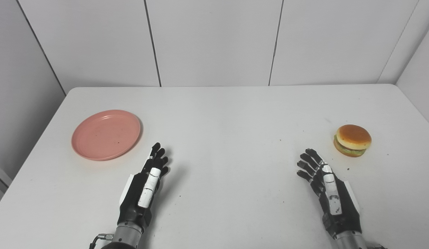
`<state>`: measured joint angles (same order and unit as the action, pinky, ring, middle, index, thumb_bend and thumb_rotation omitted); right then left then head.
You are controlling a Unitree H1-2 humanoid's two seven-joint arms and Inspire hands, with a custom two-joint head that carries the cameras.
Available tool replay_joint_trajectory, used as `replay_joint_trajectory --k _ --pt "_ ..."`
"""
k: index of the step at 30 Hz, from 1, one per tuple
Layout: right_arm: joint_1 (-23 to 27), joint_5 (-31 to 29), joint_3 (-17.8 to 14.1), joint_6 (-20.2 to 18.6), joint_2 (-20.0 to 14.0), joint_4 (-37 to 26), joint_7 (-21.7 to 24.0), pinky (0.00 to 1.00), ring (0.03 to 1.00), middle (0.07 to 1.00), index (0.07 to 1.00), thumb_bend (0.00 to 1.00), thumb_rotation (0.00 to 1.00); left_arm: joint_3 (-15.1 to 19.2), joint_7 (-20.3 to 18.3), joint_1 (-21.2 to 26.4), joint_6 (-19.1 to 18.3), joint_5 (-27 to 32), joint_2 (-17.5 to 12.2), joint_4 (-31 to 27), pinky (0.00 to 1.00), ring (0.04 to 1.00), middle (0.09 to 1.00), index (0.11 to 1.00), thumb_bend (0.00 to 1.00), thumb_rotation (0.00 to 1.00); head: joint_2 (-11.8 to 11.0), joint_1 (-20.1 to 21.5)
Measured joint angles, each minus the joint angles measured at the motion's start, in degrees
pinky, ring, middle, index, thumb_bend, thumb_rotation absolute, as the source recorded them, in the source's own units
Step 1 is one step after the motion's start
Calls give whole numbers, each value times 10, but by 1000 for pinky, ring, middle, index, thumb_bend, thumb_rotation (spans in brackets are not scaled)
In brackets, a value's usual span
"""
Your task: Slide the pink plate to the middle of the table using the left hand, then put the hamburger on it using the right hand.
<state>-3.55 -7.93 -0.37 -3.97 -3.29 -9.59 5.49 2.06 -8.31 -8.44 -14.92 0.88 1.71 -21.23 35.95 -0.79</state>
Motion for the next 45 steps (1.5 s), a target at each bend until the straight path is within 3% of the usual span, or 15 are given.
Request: replay_joint_trajectory --k 9,24,29,45 --pt "0 40 23 21 -23 5 9 797 804 829 865 792 967 0 -8 0 0 1 0 0 967 974 990 1000 867 880 0 0" --pt "-2 39 29 24 -30 4 13 797 807 822 864 794 971 0 -25 0 0 2 -1 0 962 959 961 1000 843 872 0 -1" --pt "-2 34 32 24 -35 4 20 757 782 800 829 811 977 -1 -41 0 -11 3 -1 0 950 940 931 1000 867 884 1 -2" --pt "-2 42 37 24 -41 3 25 753 787 806 832 818 978 3 -57 0 -12 3 -2 1 947 945 935 1000 862 877 2 1"
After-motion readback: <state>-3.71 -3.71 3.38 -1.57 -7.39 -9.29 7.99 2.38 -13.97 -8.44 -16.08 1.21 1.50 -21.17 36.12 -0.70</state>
